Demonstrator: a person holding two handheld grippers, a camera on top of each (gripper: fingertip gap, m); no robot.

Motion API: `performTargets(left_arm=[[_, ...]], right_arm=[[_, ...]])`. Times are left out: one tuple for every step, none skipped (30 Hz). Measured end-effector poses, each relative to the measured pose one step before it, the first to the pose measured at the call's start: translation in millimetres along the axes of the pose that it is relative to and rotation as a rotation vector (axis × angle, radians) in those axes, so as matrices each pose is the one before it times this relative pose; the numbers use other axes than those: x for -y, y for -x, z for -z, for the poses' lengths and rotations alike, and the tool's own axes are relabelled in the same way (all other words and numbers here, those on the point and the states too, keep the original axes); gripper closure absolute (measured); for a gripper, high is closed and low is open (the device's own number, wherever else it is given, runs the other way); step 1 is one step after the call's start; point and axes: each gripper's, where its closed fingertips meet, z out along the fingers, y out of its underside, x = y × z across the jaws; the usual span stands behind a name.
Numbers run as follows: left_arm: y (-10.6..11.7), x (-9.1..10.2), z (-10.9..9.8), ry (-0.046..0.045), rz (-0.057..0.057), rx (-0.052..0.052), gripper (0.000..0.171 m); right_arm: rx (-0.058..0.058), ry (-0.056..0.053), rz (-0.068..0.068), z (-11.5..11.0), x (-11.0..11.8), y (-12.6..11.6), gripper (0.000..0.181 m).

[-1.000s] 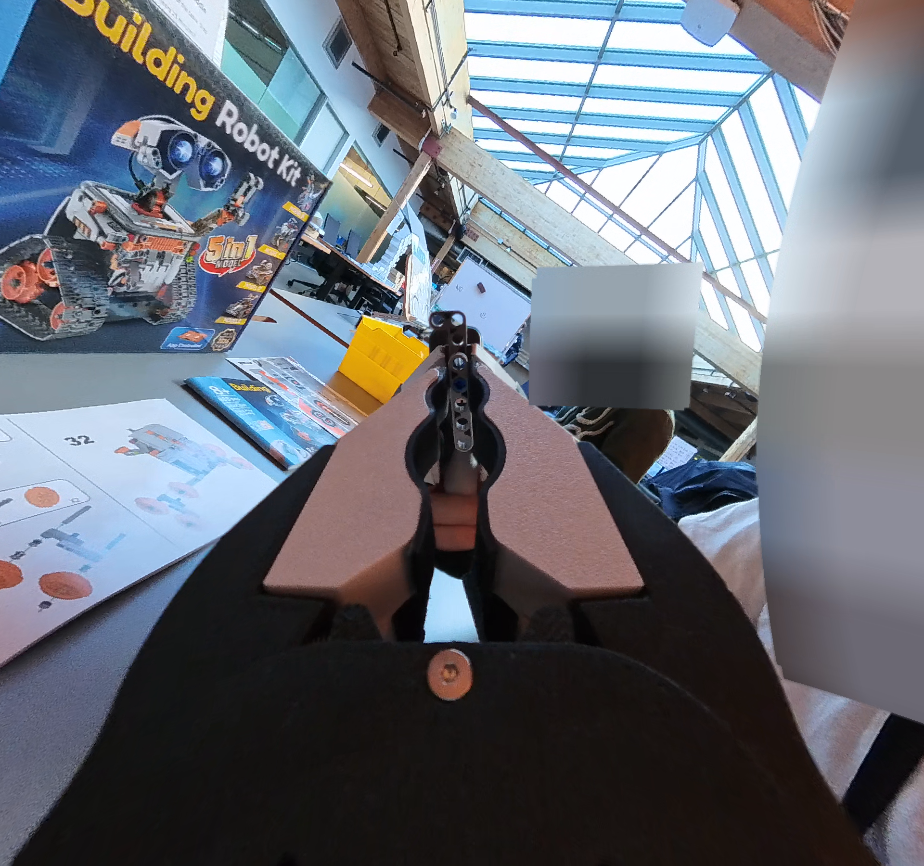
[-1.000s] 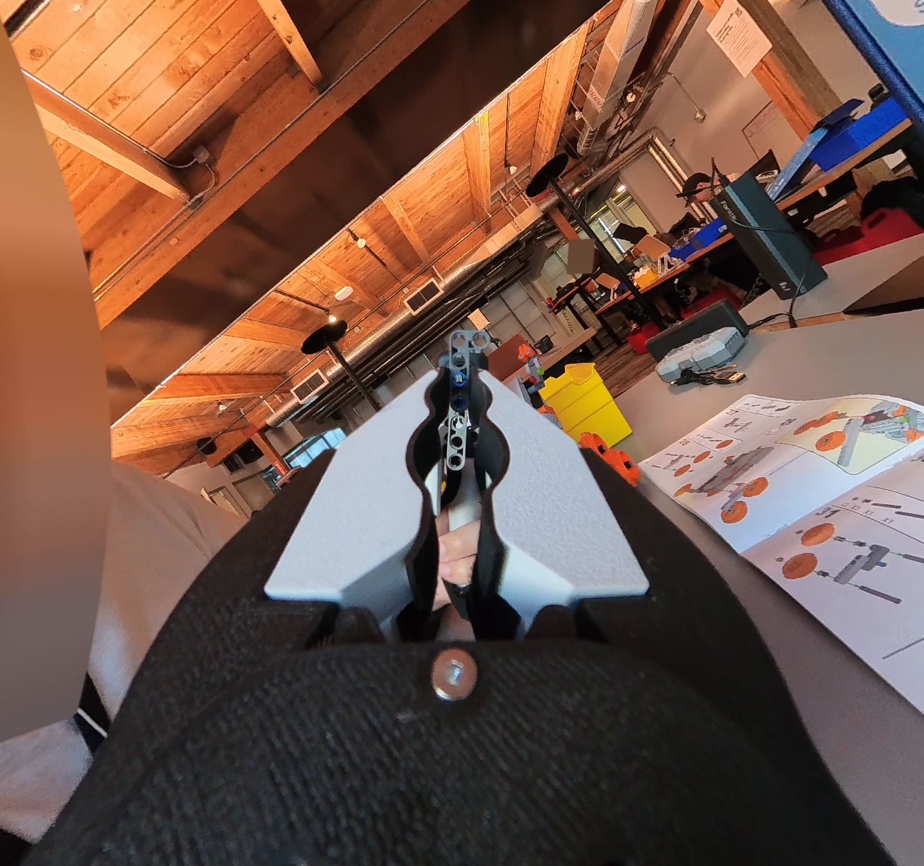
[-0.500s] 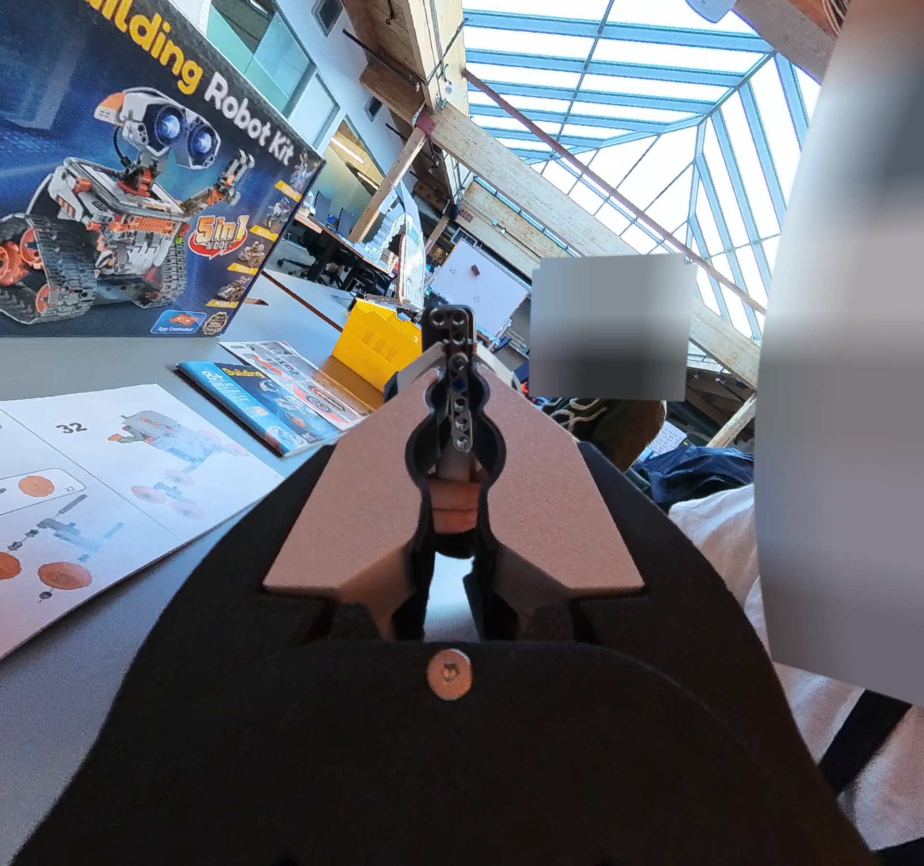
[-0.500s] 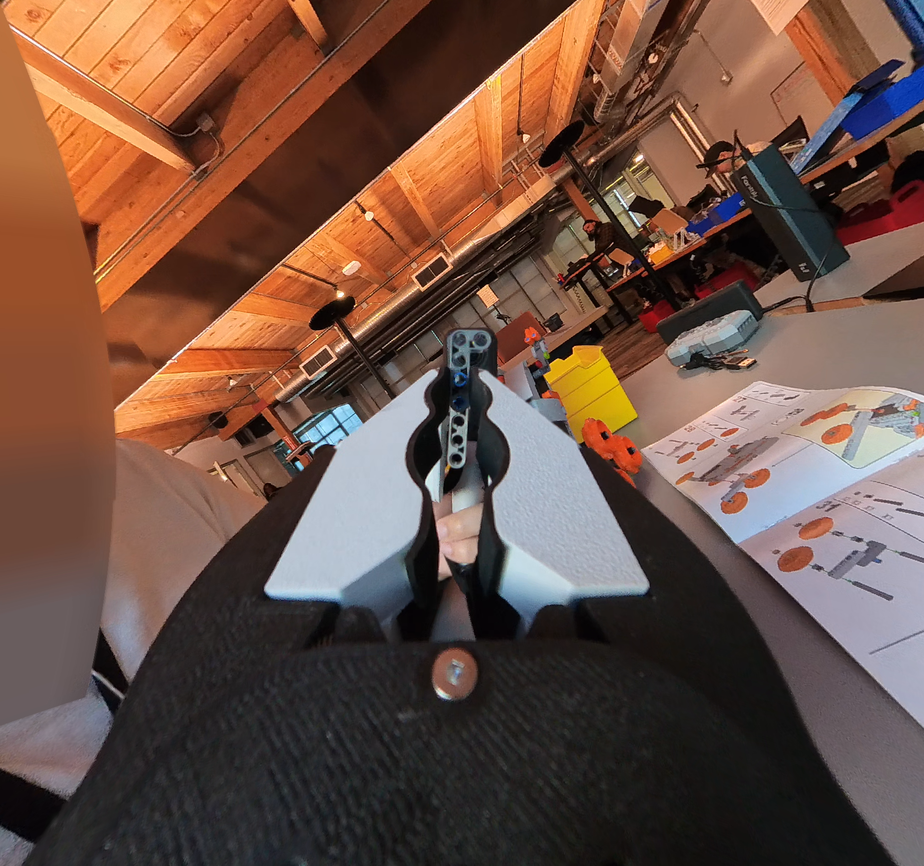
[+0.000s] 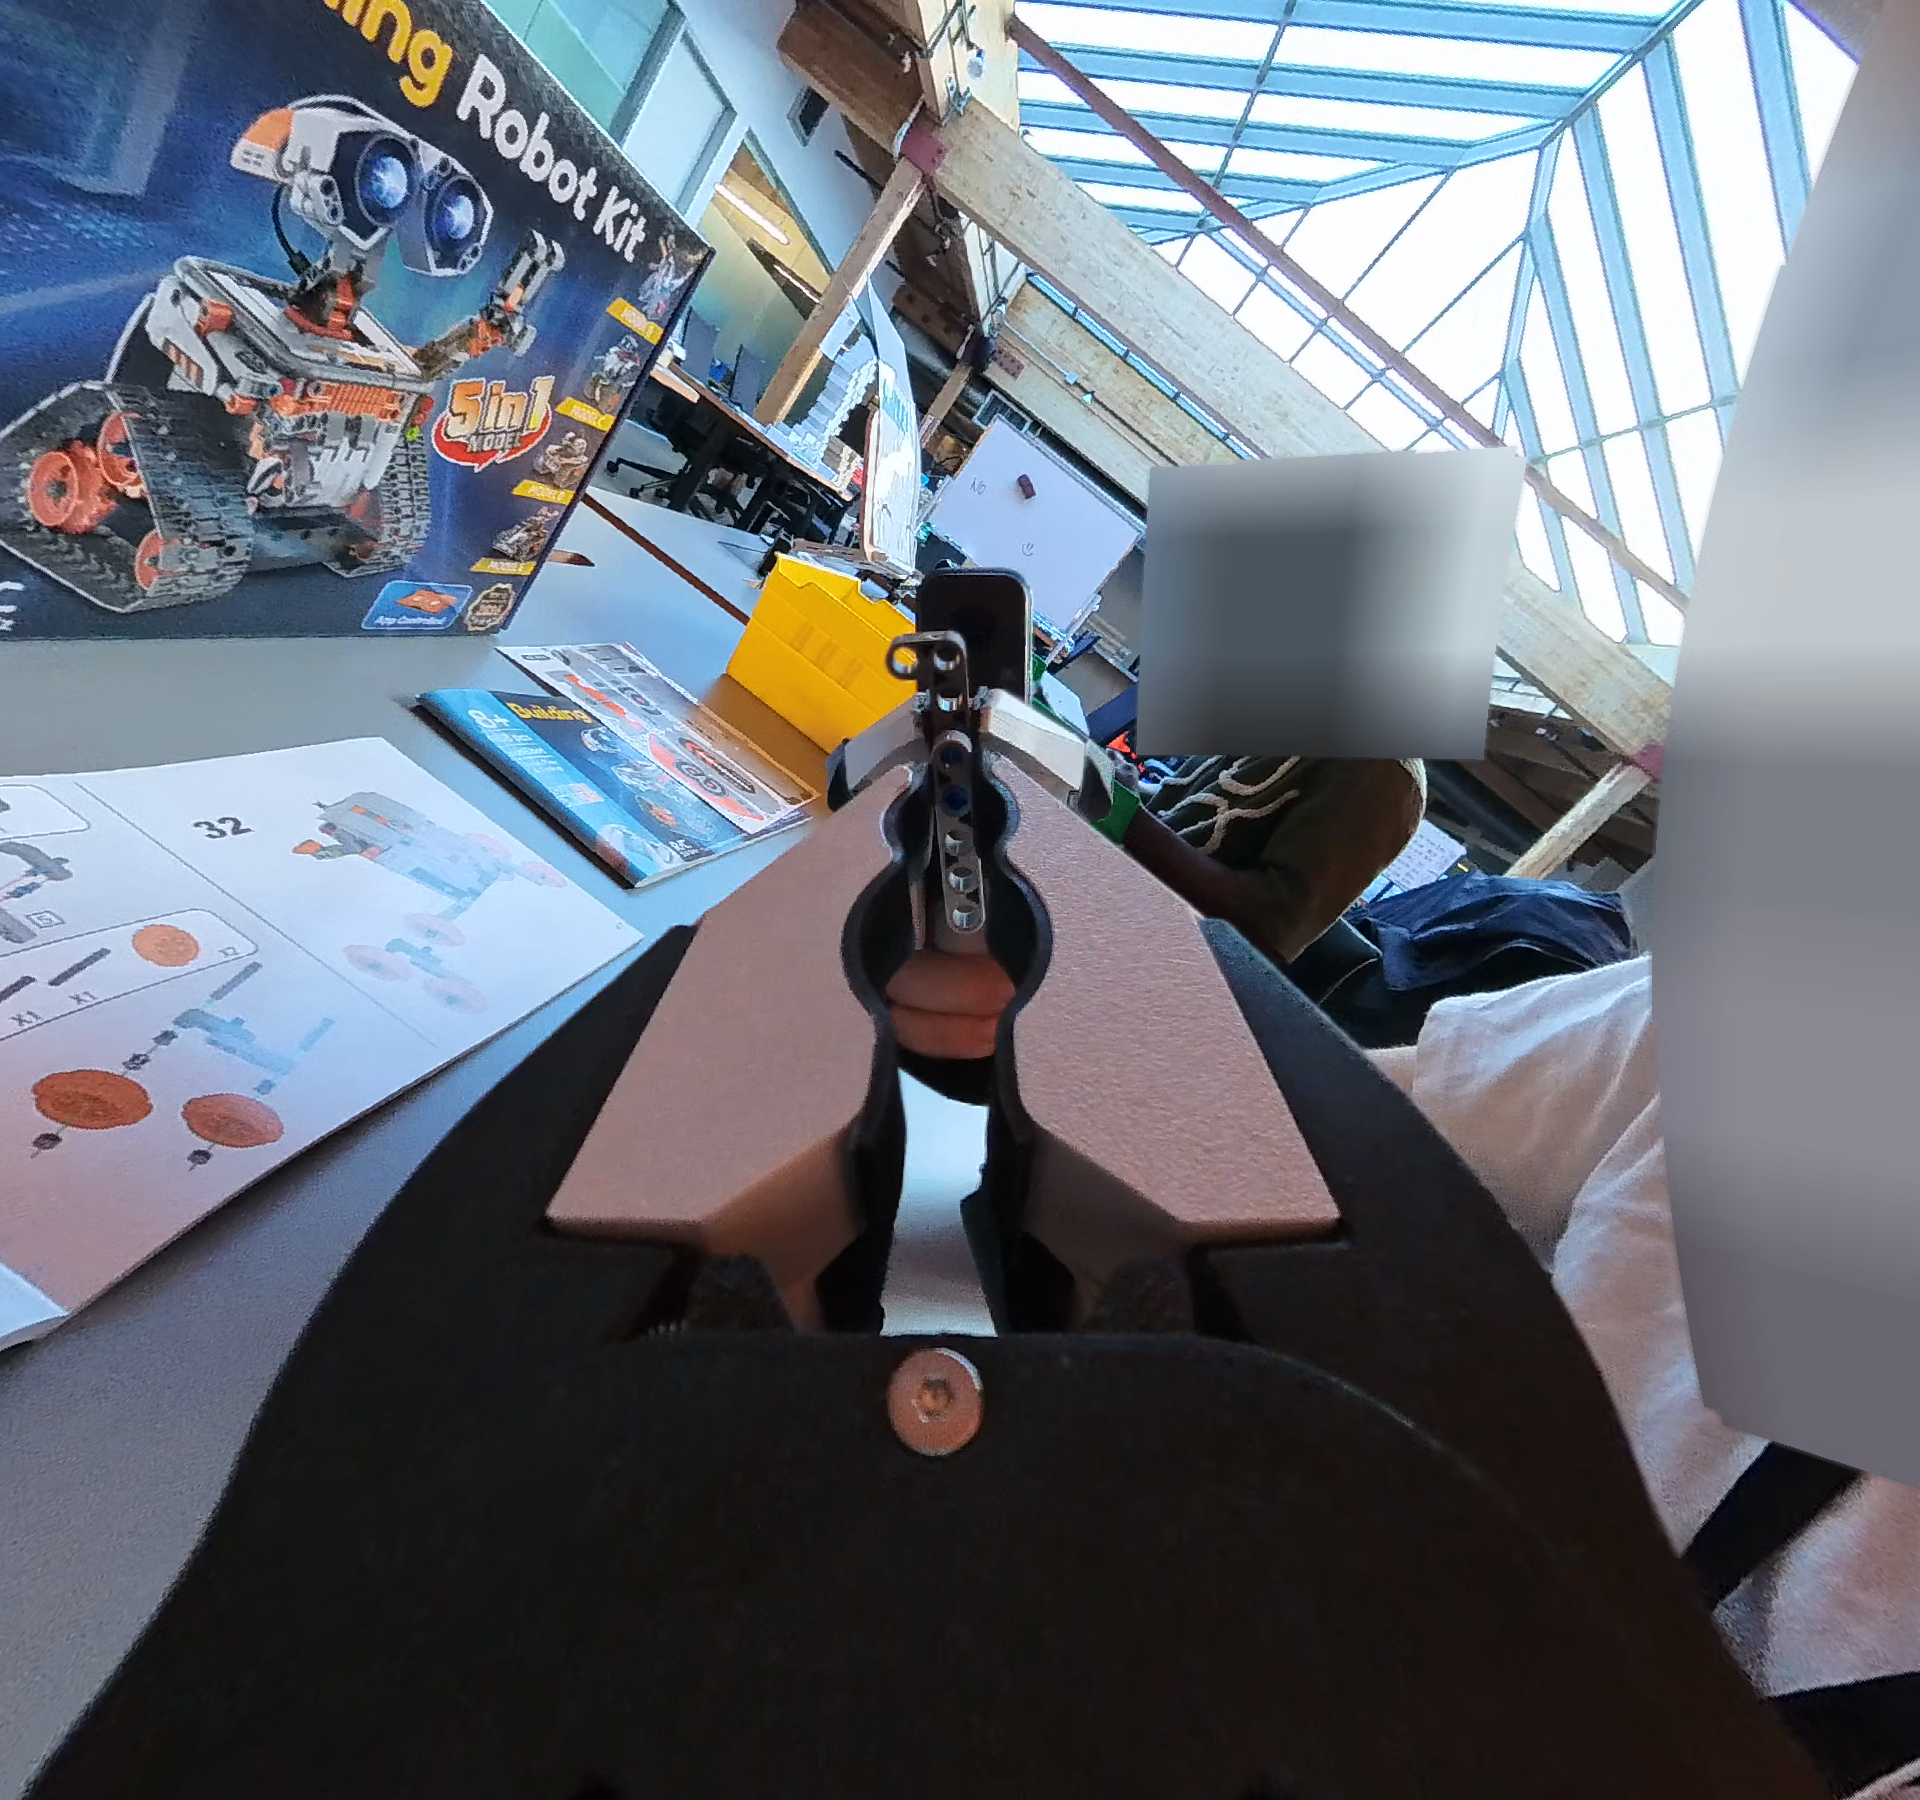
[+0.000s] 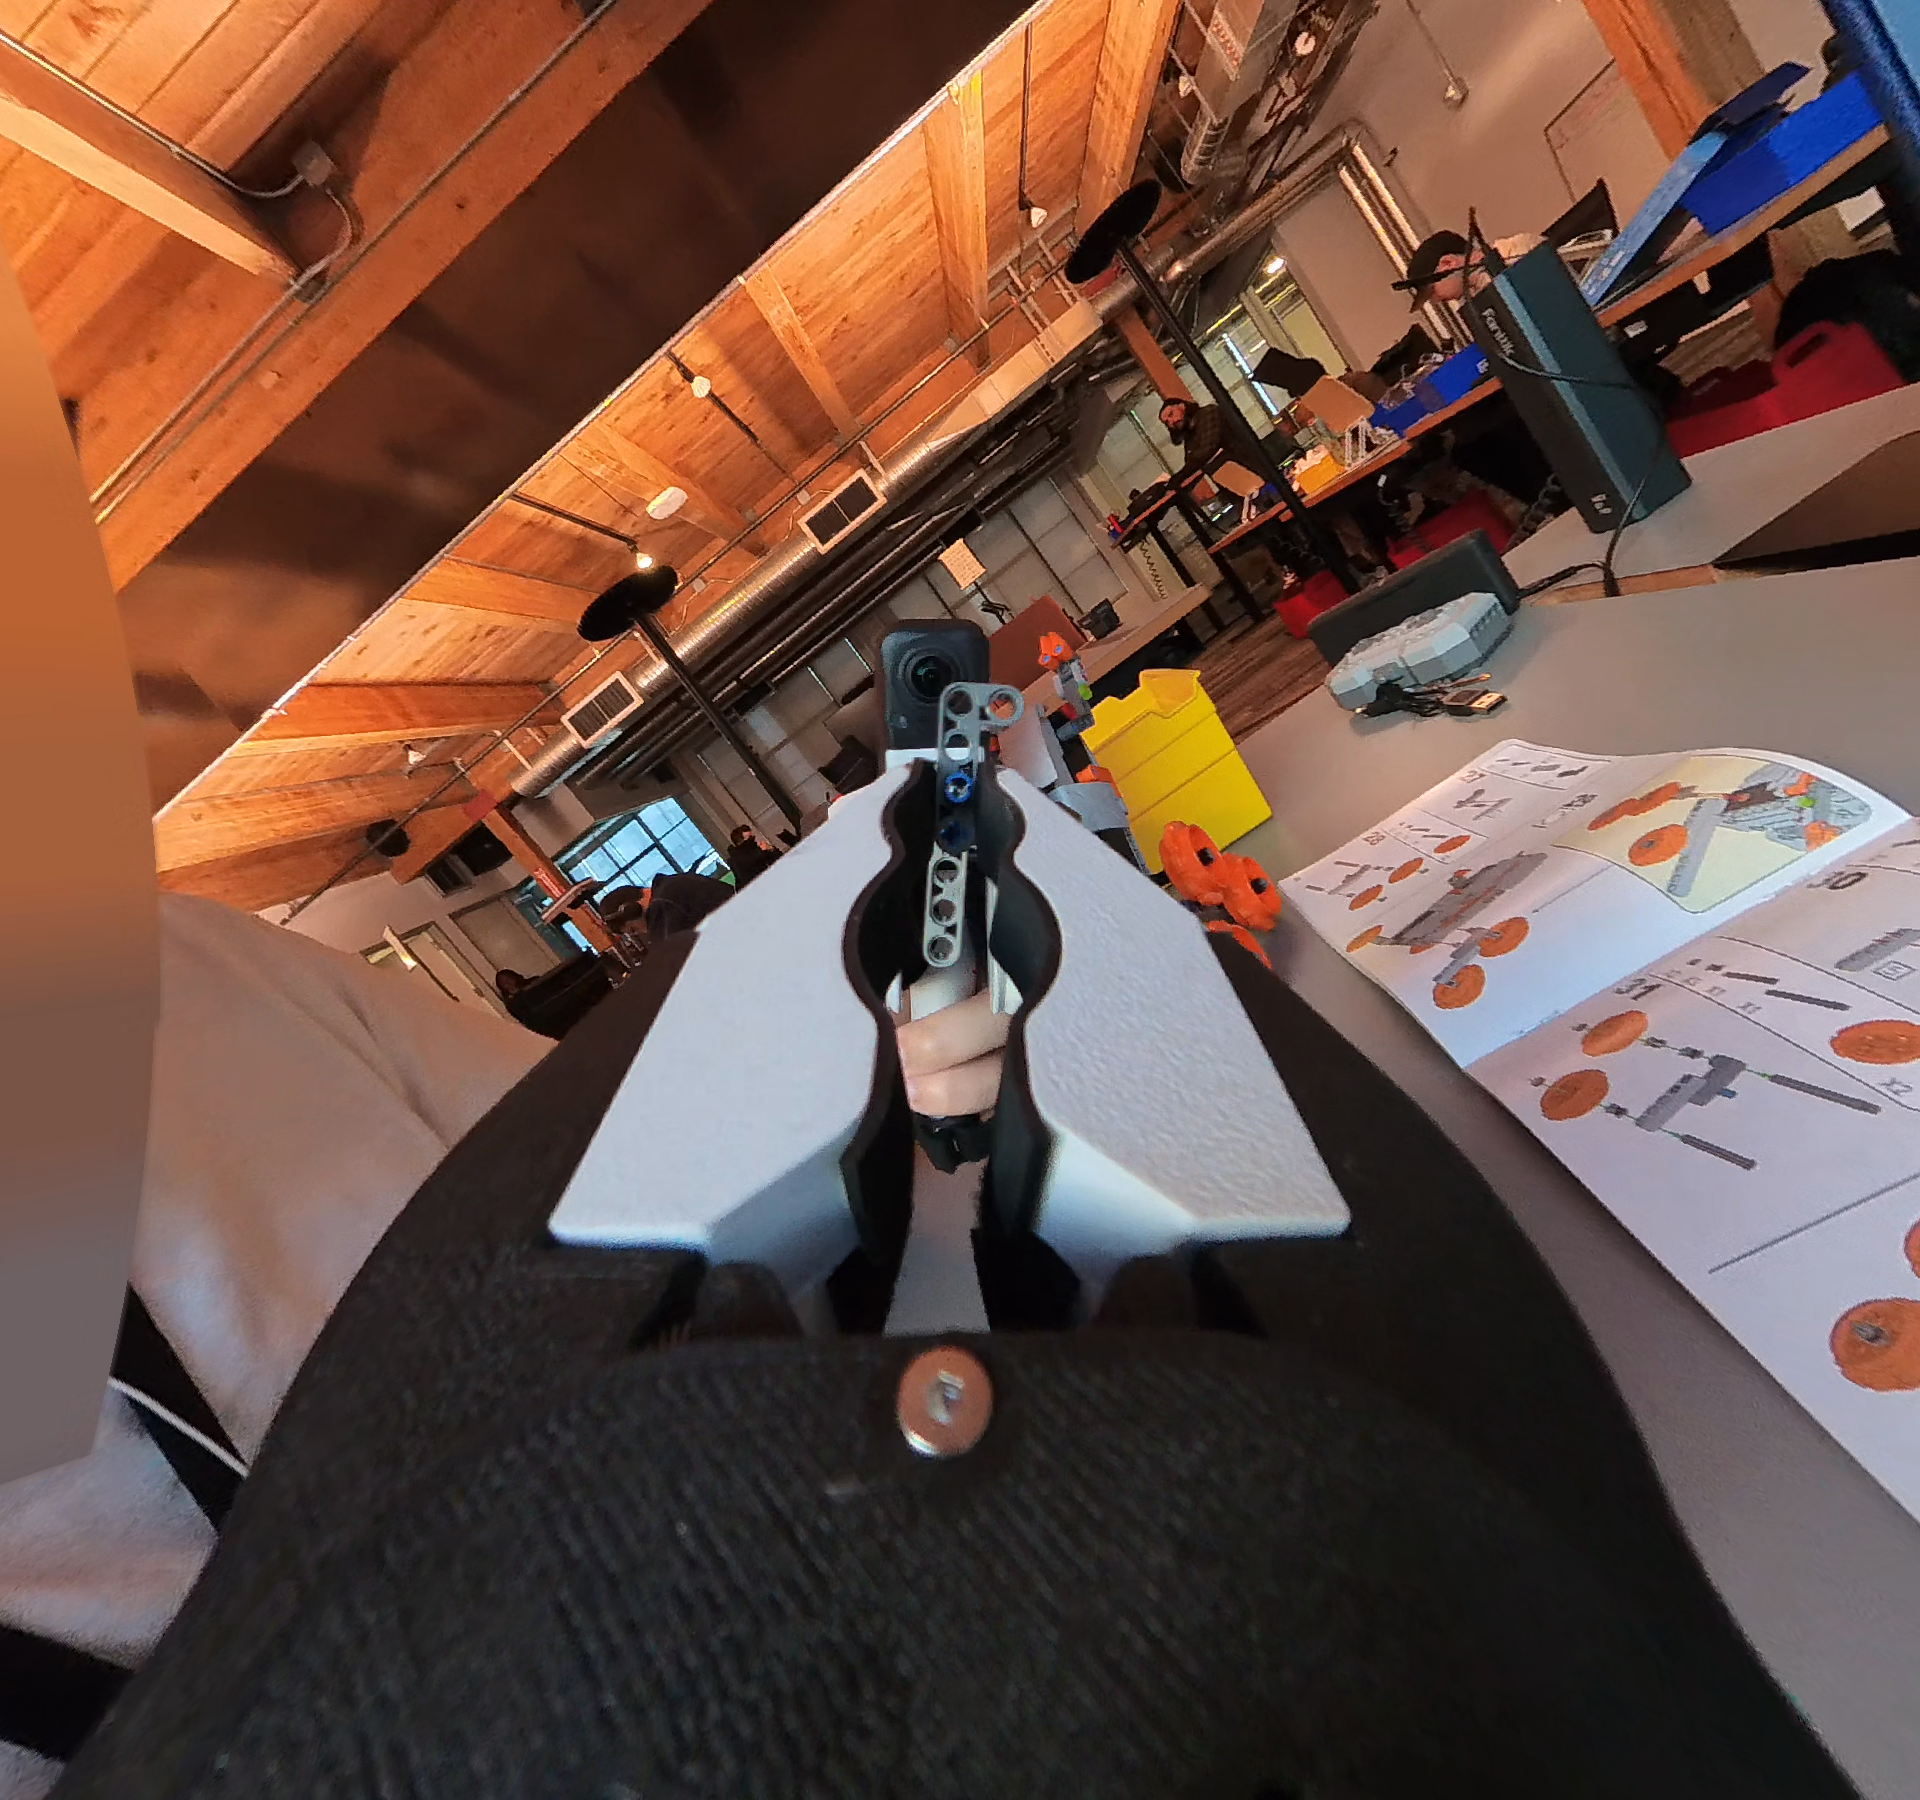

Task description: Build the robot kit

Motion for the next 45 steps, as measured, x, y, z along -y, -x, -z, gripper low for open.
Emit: performTargets(left_arm=[[0.71,-0.07,-0.09,-0.00045,-0.0032,0.0082,0.167],[1.04,-0.37,-0.07,0.00036,-0.0058,0.0110,0.167],[0.50,0.06,-0.01,-0.00081,-0.0041,0.0082,0.167],[0.58,0.06,0.10,-0.00056,-0.0012,0.0076,0.167],[1.00,-0.30,0.01,0.00013,-0.0027,0.0097,0.167],[0.62,-0.15,0.06,0.00030,-0.0010,0.0051,0.167],[0.36,0.32,0.26,-0.00176,0.0011,0.0020,0.167],[0.20,0.18,0.17,-0.00270,0.0011,0.0022,0.167],[-0.16,-0.32,-0.13,0.00184,-0.0050,0.0001,0.166],[0.28,0.02,0.20,0.00212,-0.0065,0.0020,0.166],[0.32,0.26,0.33,-0.00119,-0.0035,0.0029,0.167],[-0.89,0.10,-0.08,-0.00167,-0.0025,-0.0075,0.167],[-0.96,0.16,-0.11,-0.00126,0.0009,-0.0100,0.167],[-0.72,0.23,-0.05,-0.00239,-0.0001,-0.0076,0.167],[-1.72,0.70,0.02,-0.00619,-0.0008,-0.0150,0.167],[-1.90,0.87,-0.02,-0.00632,0.0041,-0.0166,0.167],[-0.55,0.17,0.12,-0.00113,0.0063,-0.0054,0.167],[-0.98,-0.12,-0.16,0.00027,-0.0013,-0.0061,0.167],[-1.24,0.36,-0.15,-0.00166,0.0005,-0.0062,0.167],[-1.44,0.41,-0.07,-0.00202,0.0014,-0.0082,0.167],[0.02,-0.18,0.11,0.00172,-0.0002,-0.0005,0.167],[1.22,-0.42,0.37,0.00441,-0.0028,0.0056,0.167],[0.85,-0.57,0.13,0.00565,-0.0036,0.0039,0.167],[0.64,-0.23,0.14,0.00551,-0.0015,0.0015,0.167],[0.79,-0.26,0.22,0.00436,-0.0036,0.0039,0.167],[0.66,-0.37,-0.08,0.00366,-0.0054,0.0048,0.167],[0.34,-0.38,0.08,0.00504,-0.0083,0.0044,0.167],[0.23,-0.37,-0.12,0.00799,-0.0066,0.0044,0.167],[0.21,-0.60,-0.40,0.00757,0.0008,0.0027,0.167],[0.12,-0.23,-0.51,0.00181,0.0084,0.0009,0.167],[0.84,0.13,-0.28,-0.00321,0.0093,0.0049,0.167],[1.42,0.29,-0.08,-0.00578,0.0068,0.0107,0.167],[0.77,0.26,0.01,-0.00568,0.0072,0.0041,0.167],[-0.31,0.59,0.06,-0.00456,0.0128,-0.0055,0.167],[-0.44,0.58,0.13,-0.00298,0.0127,-0.0036,0.167],[0.37,0.04,0.19,-0.00010,0.0041,0.0037,0.167],[0.72,-0.48,-0.02,0.00430,-0.0027,0.0067,0.167],[0.66,-0.21,0.12,0.00428,-0.0020,0.0069,0.167],[0.44,-0.38,-0.15,0.00402,-0.0019,0.0056,0.167],[0.86,-0.83,-0.28,0.00606,-0.0023,0.0071,0.167],[1.49,-1.01,-0.17,0.00556,-0.0003,0.0093,0.167],[0.81,-0.83,-0.31,0.00451,0.0048,0.0020,0.167],[0.65,-0.49,-0.06,0.00330,0.0095,-0.0002,0.167],[0.95,-0.80,-0.09,0.00514,0.0059,0.0028,0.167],[0.87,-0.83,-0.13,0.00604,0.0033,0.0034,0.167]], right_arm=[[-0.0065,-0.0020,-0.0004,0.11,0.00,-0.90,0.175],[-0.0083,-0.0036,0.0058,0.03,0.03,-0.85,0.175],[-0.0039,-0.0015,0.0020,-0.01,-0.16,-0.34,0.175],[-0.0040,-0.0005,0.0005,-0.06,-0.09,-0.57,0.175],[-0.0107,-0.0031,0.0134,0.05,-0.05,-0.86,0.175],[-0.0092,-0.0031,0.0122,-0.08,-0.18,-0.46,0.175],[-0.0030,-0.0017,0.0023,-0.30,-0.19,-0.15,0.175],[0.0017,-0.0011,-0.0063,-0.20,-0.24,-0.26,0.175],[0.0028,-0.0038,-0.0023,0.25,0.11,0.19,0.175],[0.0008,0.0032,-0.0024,-0.08,-0.58,-0.05,0.175],[0.0026,0.0050,-0.0033,-0.18,-0.49,-0.30,0.175],[0.0148,-0.0005,-0.0144,0.07,0.20,0.98,0.175],[0.0185,-0.0017,-0.0256,0.23,0.06,0.71,0.175],[0.0141,-0.0059,-0.0205,0.01,0.06,0.16,0.175],[0.0203,-0.0106,-0.0190,-0.25,0.60,1.93,0.175],[0.0193,-0.0084,-0.0184,-0.49,0.54,2.06,0.175],[0.0036,-0.0024,-0.0018,-0.09,0.02,0.23,0.175],[0.0067,-0.0029,0.0032,0.03,0.16,1.10,0.175],[0.0074,-0.0045,-0.0036,-0.32,0.46,1.15,0.175],[0.0105,-0.0057,-0.0072,-0.24,0.41,1.37,0.175],[0.0005,-0.0028,-0.0068,-0.18,-0.16,-0.13,0.175],[-0.0073,0.0031,-0.0024,0.13,-0.61,-1.35,0.175],[-0.0036,0.0051,-0.0045,0.23,-0.38,-0.93,0.175],[-0.0022,0.0064,-0.0011,0.12,-0.46,-0.55,0.175],[-0.0039,0.0088,0.0010,0.07,-0.40,-0.70,0.175],[-0.0043,0.0078,0.0055,0.30,-0.45,-0.54,0.175],[-0.0014,0.0101,-0.0004,0.29,-0.37,-0.26,0.175],[0.0011,0.0154,-0.0079,0.31,-0.49,-0.35,0.175],[0.0007,0.0154,-0.0049,0.67,-0.28,-0.31,0.175],[0.0004,0.0046,-0.0011,0.53,0.37,-0.17,0.175],[-0.0020,-0.0004,-0.0045,0.29,0.22,-0.87,0.175],[-0.0043,-0.0090,-0.0063,0.05,0.53,-1.78,0.175],[0.0064,-0.0144,-0.0183,-0.02,0.43,-0.84,0.175],[0.0179,-0.0089,-0.0268,-0.16,0.22,0.44,0.175],[0.0167,-0.0052,-0.0224,-0.33,0.27,0.26,0.175],[0.0063,-0.0006,-0.0089,0.01,-0.07,-0.64,0.175],[-0.0014,0.0035,0.0017,0.32,-0.29,-0.73,0.175],[-0.0036,0.0105,0.0038,0.19,-0.63,-0.66,0.175],[-0.0024,0.0130,0.0050,0.45,-0.23,-0.47,0.175],[-0.0044,0.0123,0.0066,0.65,-0.33,-0.98,0.175],[-0.0094,0.0141,0.0060,0.87,-0.63,-1.99,0.175],[-0.0017,0.0094,-0.0028,0.59,-0.21,-0.80,0.175],[0.0017,0.0101,-0.0050,0.39,-0.57,-0.63,0.176],[-0.0004,0.0101,-0.0106,0.46,-0.54,-1.09,0.176],[-0.0008,0.0081,-0.0057,0.39,-0.53,-1.06,0.176]])
